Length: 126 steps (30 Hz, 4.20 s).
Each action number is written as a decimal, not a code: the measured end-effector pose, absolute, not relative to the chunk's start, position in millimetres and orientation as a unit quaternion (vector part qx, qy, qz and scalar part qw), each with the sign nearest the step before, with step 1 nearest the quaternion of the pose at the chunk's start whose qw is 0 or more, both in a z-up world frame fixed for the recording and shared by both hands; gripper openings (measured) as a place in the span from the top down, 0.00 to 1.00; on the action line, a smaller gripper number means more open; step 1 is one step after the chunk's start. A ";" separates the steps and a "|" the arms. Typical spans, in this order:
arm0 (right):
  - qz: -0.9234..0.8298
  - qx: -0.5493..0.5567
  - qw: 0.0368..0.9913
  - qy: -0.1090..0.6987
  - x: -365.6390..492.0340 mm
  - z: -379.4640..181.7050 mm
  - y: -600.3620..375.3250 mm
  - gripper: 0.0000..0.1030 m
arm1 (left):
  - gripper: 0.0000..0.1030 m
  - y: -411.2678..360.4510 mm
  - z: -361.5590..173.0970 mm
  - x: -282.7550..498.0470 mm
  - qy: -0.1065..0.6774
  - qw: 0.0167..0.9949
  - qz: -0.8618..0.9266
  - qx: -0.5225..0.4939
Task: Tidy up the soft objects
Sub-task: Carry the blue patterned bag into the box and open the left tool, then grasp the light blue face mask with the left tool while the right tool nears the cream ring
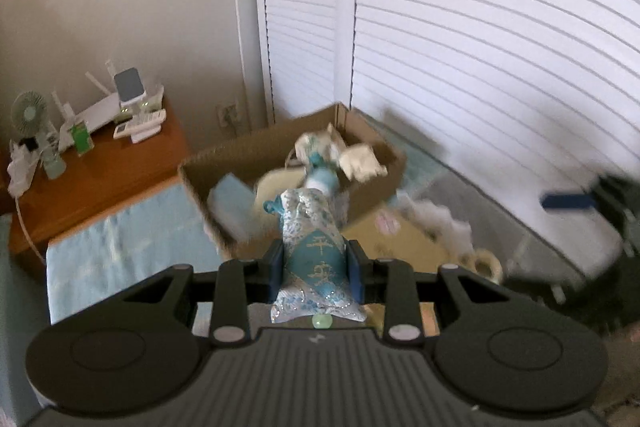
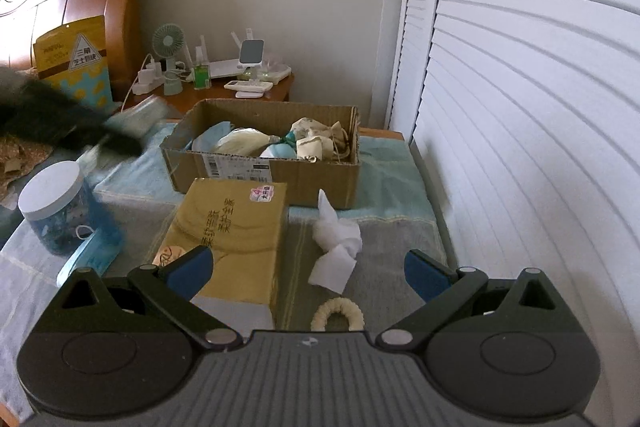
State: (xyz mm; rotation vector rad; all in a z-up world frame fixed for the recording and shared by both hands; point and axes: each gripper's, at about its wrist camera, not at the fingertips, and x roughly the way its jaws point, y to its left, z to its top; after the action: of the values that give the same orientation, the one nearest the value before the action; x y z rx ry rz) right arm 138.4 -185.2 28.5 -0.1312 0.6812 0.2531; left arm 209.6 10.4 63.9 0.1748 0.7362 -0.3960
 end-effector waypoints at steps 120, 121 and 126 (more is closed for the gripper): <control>0.101 -0.104 0.906 0.397 123.8 -56.0 -204.9 0.00 | 0.11 44.9 -54.4 122.5 0.402 0.914 -0.043 -0.038; 0.101 -0.104 0.906 0.397 123.9 -56.0 -205.0 0.00 | 0.16 45.0 -53.6 122.5 0.400 0.915 -0.045 -0.041; 0.101 -0.103 0.907 0.397 124.0 -56.1 -204.9 0.00 | 0.39 48.5 -51.9 121.1 0.388 0.919 -0.049 -0.053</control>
State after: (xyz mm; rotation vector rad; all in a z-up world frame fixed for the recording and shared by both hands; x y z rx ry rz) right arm 124.0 -204.9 -56.1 -0.2135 0.8188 0.2085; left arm 121.1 48.5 -51.9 -0.1090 0.7983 -0.1000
